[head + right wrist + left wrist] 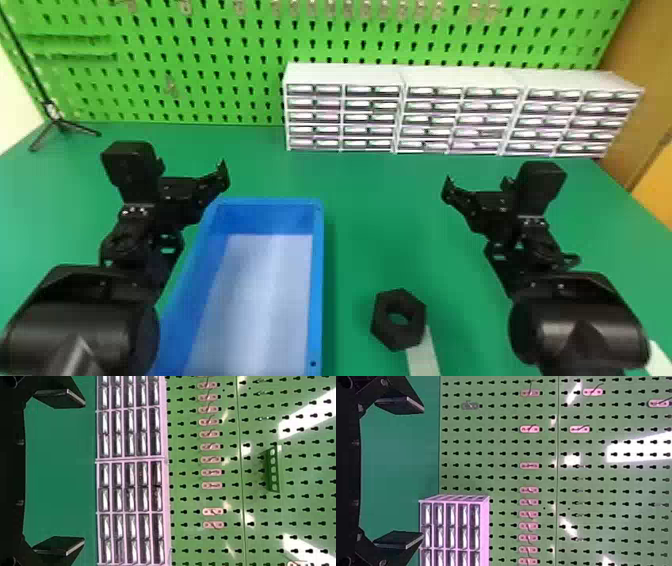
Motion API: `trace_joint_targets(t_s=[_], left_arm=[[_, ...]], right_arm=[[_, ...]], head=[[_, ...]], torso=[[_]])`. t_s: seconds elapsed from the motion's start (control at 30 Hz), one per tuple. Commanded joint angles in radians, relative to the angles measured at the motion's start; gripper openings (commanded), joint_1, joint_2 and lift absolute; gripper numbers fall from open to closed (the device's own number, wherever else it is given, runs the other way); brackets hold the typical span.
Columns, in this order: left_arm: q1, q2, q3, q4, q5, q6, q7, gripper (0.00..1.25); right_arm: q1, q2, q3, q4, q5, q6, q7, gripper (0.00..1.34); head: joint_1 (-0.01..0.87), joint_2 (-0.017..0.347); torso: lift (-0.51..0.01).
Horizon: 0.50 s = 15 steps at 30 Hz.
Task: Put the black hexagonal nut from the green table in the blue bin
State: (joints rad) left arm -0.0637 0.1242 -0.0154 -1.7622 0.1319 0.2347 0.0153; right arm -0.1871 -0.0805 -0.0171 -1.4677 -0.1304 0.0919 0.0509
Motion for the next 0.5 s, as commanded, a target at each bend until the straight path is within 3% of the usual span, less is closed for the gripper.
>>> trace_joint_targets(t_s=[0.0,0.33,0.47], left_arm=[[0.001,0.0,0.003,0.0,0.002,0.0,0.0,1.09],[0.004,0.0,0.003,0.0,0.002,0.0,0.0,1.09],[0.002,0.0,0.002,0.0,0.003,0.0,0.0,1.09]], right_arm=[[0.0,-0.002,-0.003,0.0,0.0,0.0,0.003,1.25],[0.003,-0.002,-0.014,-0.005,0.0,0.009,0.024,1.25],[0.005,-0.004,-0.032,-0.02,0.005,0.042,0.063,1.25]], head=[[0.683,0.028],[0.683,0.028],[0.683,0.028]], torso=[[-0.096],[-0.096],[-0.096]])
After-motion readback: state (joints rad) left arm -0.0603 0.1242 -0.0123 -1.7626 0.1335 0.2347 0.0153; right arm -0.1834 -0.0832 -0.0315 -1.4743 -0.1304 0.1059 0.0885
